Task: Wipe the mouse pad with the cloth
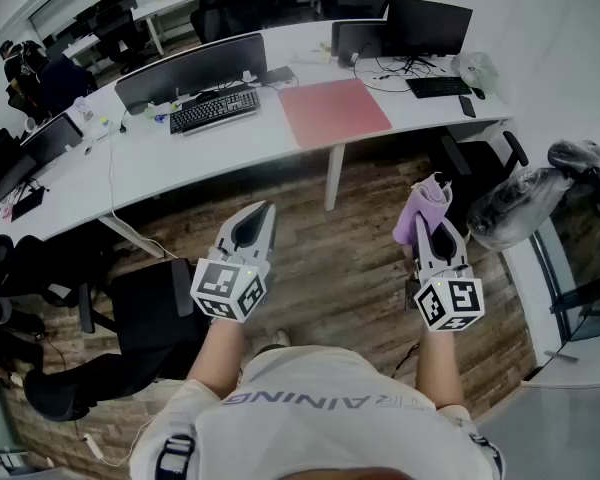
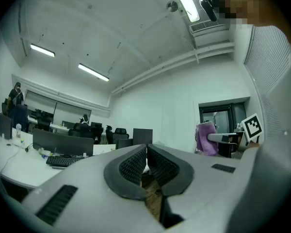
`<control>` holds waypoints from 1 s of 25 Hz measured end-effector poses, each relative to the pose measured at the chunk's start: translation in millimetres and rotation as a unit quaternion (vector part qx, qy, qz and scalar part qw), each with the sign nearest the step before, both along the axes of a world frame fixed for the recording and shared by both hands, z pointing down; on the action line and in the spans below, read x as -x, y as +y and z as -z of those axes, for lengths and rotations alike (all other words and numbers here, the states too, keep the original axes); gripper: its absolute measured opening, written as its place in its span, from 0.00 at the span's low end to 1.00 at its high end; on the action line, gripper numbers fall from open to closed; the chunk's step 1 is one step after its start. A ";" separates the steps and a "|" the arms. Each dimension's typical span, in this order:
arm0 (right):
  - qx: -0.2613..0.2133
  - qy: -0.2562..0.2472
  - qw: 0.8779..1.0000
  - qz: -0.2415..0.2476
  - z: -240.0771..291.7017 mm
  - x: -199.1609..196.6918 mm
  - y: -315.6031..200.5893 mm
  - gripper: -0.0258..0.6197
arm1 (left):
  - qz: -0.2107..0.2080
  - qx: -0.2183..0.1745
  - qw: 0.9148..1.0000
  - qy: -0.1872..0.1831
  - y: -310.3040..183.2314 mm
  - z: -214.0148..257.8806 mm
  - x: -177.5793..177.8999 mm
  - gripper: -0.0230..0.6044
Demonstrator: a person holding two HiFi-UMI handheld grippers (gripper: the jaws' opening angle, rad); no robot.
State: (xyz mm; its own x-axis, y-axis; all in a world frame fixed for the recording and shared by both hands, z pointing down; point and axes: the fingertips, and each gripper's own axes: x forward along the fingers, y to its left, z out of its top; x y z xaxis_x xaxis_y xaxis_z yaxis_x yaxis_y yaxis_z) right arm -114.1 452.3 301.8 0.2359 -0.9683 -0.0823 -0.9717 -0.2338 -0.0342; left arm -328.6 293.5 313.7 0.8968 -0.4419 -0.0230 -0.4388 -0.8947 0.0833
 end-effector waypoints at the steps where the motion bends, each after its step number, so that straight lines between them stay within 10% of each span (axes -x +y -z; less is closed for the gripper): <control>1: 0.000 0.000 1.000 0.000 -0.1 -0.4 0.2 0.19 | -0.001 0.000 1.000 -0.001 0.6 -0.1 -1.1 0.09; 25: -0.009 -0.044 0.998 0.035 -17.5 -25.9 31.7 0.19 | -0.004 0.003 1.000 -0.023 41.8 -9.1 -30.1 0.09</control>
